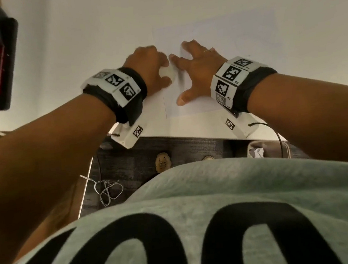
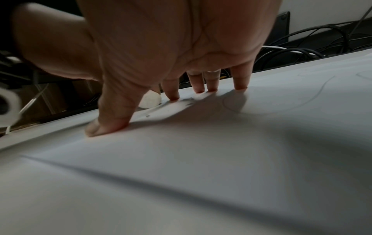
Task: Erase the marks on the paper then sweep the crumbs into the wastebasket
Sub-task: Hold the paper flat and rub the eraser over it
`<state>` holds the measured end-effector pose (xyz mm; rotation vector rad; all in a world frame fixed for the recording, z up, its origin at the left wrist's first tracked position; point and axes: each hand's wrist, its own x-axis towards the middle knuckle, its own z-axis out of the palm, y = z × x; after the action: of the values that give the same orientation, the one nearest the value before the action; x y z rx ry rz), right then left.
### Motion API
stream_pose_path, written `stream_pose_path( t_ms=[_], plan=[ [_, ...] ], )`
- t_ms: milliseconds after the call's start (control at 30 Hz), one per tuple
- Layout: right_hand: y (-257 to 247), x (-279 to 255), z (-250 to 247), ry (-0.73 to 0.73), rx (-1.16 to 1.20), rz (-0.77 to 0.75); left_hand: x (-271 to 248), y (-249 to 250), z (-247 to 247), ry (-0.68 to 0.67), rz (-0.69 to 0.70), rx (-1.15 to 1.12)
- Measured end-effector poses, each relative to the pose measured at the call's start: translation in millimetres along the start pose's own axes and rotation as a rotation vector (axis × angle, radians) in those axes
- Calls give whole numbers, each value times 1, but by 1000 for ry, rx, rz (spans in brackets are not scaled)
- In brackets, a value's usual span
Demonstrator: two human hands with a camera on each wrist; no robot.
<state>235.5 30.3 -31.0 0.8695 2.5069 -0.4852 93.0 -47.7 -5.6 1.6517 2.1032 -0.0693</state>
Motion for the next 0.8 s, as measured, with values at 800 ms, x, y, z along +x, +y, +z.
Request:
stream_pose_path(
  t_ms=[800],
  plan=[
    [9,-25,-21,79,-70,187,15,-3,-8,-21,101,61]
  ],
)
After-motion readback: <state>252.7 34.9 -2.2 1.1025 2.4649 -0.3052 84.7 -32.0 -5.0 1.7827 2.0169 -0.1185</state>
